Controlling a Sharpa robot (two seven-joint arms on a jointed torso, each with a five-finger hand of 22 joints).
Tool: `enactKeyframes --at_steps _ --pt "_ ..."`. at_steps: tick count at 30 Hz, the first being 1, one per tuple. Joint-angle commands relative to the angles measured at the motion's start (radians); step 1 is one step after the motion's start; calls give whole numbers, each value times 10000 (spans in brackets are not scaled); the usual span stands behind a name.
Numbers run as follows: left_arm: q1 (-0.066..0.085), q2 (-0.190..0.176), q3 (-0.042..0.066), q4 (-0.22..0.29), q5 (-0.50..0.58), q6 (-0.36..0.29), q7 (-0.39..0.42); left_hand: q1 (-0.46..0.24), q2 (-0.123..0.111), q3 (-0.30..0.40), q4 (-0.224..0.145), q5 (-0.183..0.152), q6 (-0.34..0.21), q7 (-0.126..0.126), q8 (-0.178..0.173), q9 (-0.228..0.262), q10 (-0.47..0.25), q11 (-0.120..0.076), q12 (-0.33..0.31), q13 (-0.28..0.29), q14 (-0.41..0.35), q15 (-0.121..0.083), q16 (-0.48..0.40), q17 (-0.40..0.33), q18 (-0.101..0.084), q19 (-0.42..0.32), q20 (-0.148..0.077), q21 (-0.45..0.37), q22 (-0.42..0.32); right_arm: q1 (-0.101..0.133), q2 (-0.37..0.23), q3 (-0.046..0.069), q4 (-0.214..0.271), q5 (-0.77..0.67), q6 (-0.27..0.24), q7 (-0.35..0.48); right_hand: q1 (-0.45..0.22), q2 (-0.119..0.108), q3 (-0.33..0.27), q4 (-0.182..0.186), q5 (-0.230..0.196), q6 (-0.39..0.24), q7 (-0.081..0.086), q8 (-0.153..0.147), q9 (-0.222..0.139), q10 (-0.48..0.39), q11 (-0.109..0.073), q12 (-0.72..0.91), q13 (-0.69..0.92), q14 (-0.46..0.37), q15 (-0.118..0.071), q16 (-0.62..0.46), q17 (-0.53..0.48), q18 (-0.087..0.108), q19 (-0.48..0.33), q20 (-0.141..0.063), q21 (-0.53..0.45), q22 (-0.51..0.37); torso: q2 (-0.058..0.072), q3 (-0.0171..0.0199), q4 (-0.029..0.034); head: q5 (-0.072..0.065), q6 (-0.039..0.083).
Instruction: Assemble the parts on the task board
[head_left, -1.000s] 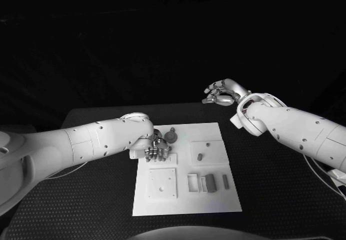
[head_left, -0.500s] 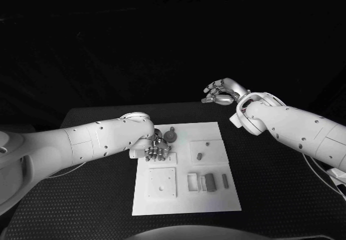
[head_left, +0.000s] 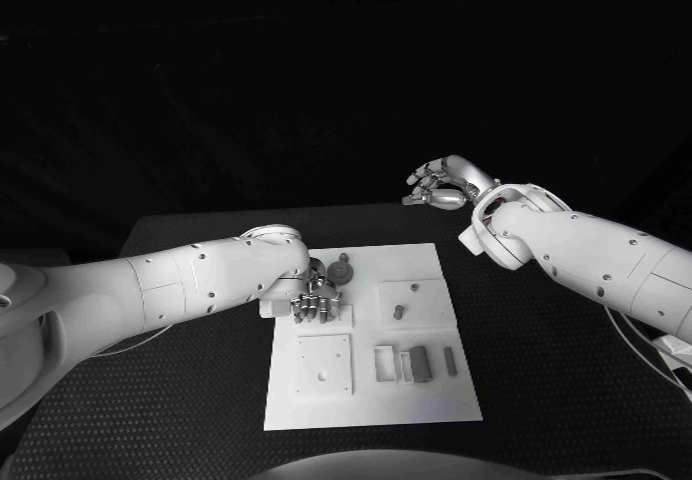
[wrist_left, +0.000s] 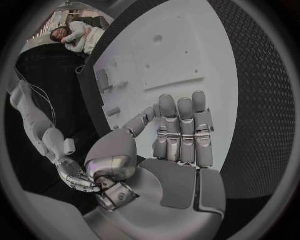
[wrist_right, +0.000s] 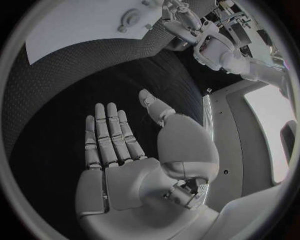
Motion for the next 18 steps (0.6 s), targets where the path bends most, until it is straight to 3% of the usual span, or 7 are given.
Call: enactKeyframes --at_steps 1,7,10,18 --pt "-96 10 -61 -5 72 54 -5 -61 -315 -149 43 -283 -126 51 -94 -31 -68 28 8 -21 -15 50 67 -54 51 50 3 -58 196 2 1 3 21 16 100 83 47 -41 -43 0 -42 -106 414 35 -17 -17 91 -71 -23 -13 48 -74 18 -193 -47 7 -55 17 1 -3 0 0 -4" --pt "-97 -13 -61 -16 102 124 -5 -89 -505 -243 133 -428 -118 54 -119 -42 -80 31 20 -35 -27 44 96 -106 46 64 -3 -89 191 2 -6 3 16 19 103 84 37 -47 -48 5 -42 -114 417 33 -22 -24 96 -77 -36 -20 52 -88 26 -196 -51 8 -64 24 -4 -2 0 -3 -4" --pt "-97 -19 -61 -37 102 118 0 -77 -468 -240 168 -452 -111 50 -122 -43 -79 27 25 -39 -27 41 106 -118 48 68 -7 -98 189 2 -9 3 17 21 104 85 36 -47 -48 6 -42 -115 417 33 -23 -24 97 -78 -40 -22 54 -93 29 -197 -53 9 -68 26 -6 -4 1 -4 -1" --pt "-98 -47 -61 -78 103 60 -15 587 326 31 -34 -188 -69 46 -151 -40 -93 24 77 -66 -61 40 212 -231 32 79 -8 -149 213 2 -15 3 18 29 110 89 34 -48 -49 6 -43 -118 418 33 -27 -25 98 -79 -51 -24 56 -104 38 -202 -66 10 -82 32 -2 1 -2 2 0"
